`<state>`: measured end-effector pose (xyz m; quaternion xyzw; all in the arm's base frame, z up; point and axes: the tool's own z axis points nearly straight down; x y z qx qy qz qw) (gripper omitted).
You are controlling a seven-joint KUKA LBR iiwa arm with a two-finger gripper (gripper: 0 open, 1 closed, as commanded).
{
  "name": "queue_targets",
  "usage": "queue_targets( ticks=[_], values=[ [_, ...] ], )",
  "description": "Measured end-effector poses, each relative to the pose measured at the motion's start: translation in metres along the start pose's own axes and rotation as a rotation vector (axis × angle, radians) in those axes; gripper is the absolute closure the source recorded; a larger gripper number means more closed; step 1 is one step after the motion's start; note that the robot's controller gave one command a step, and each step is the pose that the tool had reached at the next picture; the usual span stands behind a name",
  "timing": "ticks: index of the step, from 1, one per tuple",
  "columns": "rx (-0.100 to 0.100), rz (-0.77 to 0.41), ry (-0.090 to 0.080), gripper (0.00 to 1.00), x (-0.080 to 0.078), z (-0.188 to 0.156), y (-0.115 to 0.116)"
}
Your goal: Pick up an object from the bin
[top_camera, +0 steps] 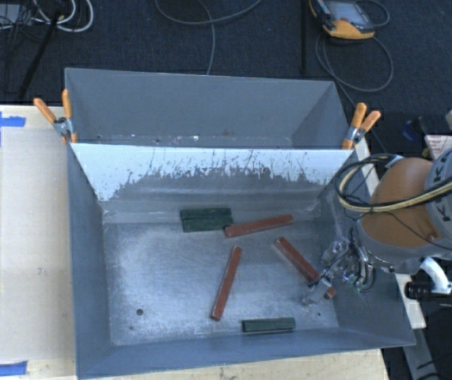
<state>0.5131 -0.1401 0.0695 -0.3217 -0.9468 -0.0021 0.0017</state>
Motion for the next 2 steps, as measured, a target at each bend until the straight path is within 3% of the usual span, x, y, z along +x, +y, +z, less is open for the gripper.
queue_targets(
  ticks=[1,2],
  values=[
    [0.002,0.000,-0.002,1.00,0.000,0.000,-0.001],
    [0.000,-0.005,-0.011,1.00,-0.001,-0.092,0.000]
  ],
)
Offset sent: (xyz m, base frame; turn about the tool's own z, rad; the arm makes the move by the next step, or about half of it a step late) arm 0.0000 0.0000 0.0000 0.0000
